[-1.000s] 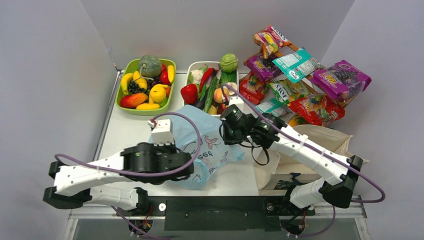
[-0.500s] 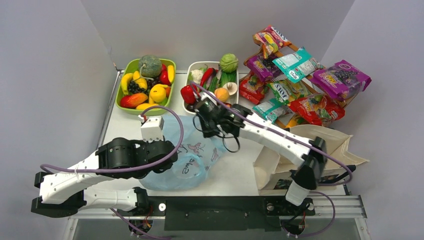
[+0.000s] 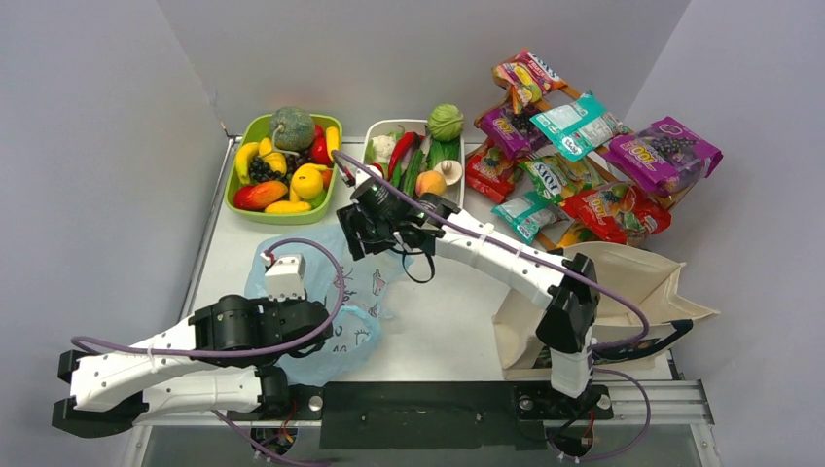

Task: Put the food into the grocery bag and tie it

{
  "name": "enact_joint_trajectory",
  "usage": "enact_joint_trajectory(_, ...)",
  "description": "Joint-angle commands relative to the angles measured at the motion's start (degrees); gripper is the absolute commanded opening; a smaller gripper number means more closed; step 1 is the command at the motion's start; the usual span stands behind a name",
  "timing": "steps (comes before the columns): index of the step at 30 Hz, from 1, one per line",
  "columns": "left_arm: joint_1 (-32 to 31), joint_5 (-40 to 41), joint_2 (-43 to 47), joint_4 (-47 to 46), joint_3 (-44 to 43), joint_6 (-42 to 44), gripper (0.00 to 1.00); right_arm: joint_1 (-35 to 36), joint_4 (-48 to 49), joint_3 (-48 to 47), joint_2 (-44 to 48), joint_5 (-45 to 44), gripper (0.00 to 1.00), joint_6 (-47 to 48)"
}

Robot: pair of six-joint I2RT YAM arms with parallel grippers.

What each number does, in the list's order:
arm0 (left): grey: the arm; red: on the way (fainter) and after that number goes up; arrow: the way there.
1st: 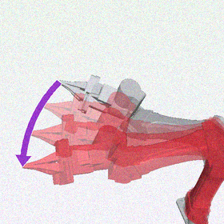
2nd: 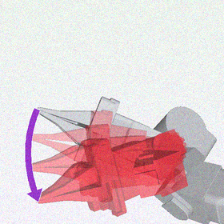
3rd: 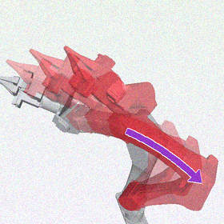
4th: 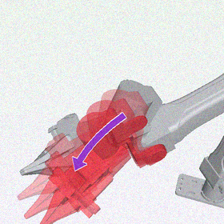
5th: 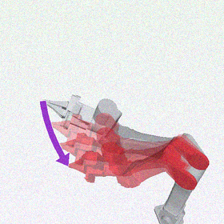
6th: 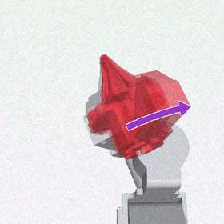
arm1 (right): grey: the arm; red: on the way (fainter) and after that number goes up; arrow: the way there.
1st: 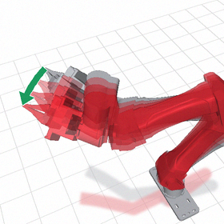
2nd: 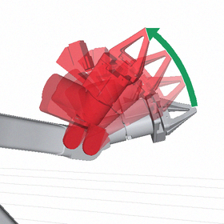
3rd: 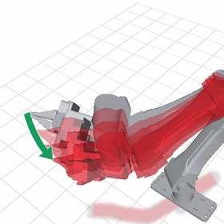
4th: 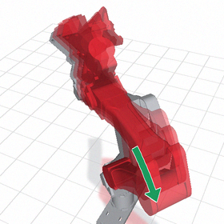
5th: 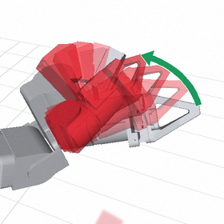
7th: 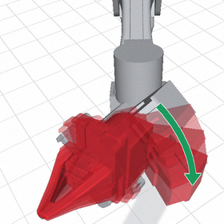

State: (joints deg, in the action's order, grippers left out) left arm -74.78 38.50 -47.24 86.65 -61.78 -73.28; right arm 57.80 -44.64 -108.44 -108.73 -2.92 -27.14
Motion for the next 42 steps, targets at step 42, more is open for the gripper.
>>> enact_joint_trajectory(42, 17.4, -11.9, 3.3, -24.5, 8.6, 30.8, 0.00, -20.5, 6.3, -3.5, -8.0, -2.1, 0.57, -23.0)
